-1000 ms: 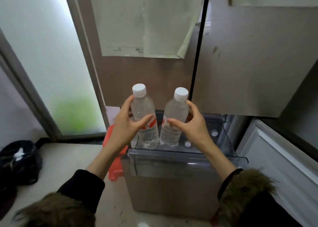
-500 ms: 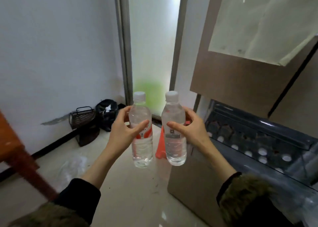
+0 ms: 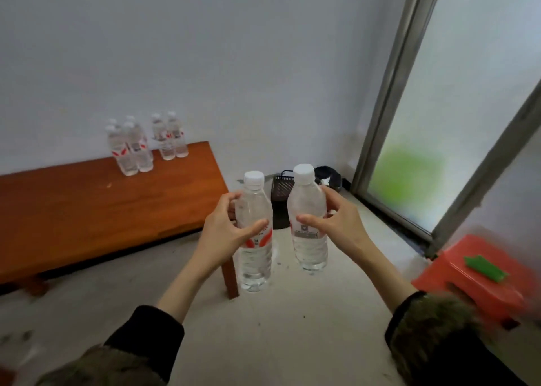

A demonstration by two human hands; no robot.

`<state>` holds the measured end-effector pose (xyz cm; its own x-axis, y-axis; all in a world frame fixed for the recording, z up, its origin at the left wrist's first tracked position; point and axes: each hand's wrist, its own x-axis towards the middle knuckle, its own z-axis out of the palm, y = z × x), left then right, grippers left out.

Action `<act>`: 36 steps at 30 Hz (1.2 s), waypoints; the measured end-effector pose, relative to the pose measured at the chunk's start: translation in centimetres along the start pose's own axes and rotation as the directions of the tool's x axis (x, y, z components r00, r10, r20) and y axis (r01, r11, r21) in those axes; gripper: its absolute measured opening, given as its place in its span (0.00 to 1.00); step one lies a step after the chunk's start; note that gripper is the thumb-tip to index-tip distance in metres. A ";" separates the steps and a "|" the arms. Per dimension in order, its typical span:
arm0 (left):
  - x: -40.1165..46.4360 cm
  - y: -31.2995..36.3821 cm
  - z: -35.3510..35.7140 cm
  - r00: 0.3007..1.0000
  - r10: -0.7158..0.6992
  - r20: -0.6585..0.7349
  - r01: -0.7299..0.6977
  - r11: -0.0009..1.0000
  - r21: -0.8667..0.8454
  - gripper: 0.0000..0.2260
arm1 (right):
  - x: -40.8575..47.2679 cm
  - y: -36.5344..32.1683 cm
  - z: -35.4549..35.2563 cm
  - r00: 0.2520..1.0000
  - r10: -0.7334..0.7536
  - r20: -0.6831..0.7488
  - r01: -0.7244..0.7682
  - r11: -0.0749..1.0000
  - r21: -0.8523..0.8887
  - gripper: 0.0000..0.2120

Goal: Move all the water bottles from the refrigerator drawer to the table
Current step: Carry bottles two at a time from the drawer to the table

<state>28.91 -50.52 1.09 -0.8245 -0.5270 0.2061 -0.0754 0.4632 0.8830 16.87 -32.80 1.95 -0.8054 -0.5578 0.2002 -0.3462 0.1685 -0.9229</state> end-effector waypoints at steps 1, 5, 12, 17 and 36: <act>0.9 -1.1 -1.6 1.000 -0.020 -0.018 0.020 1.000 0.004 0.28 | 1.3 0.1 1.8 1.000 0.000 0.024 0.000 1.000 -0.005 0.22; 4.4 -5.2 -6.7 0.992 -0.103 -0.077 0.105 0.994 0.018 0.31 | 6.7 0.9 7.8 0.993 0.024 0.116 -0.021 0.999 -0.029 0.27; 11.4 -12.2 -11.4 0.964 -0.222 -0.145 0.233 0.971 0.057 0.33 | 17.3 3.2 16.3 0.971 0.041 0.237 -0.015 0.994 -0.110 0.30; 19.4 -16.4 -14.3 0.949 -0.264 -0.173 0.286 0.951 0.119 0.32 | 26.4 4.5 21.5 0.946 0.006 0.323 0.039 0.991 -0.132 0.30; 45.3 -29.9 -22.2 0.887 -0.403 -0.225 0.435 0.892 0.118 0.33 | 54.4 8.9 38.9 0.883 0.144 0.446 0.011 0.945 -0.327 0.34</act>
<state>6.23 -104.08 -6.57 -0.5748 -0.8145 -0.0783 -0.4923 0.2677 0.8283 -11.32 -93.33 -8.16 -0.5467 -0.8310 -0.1024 -0.4935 0.4186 -0.7624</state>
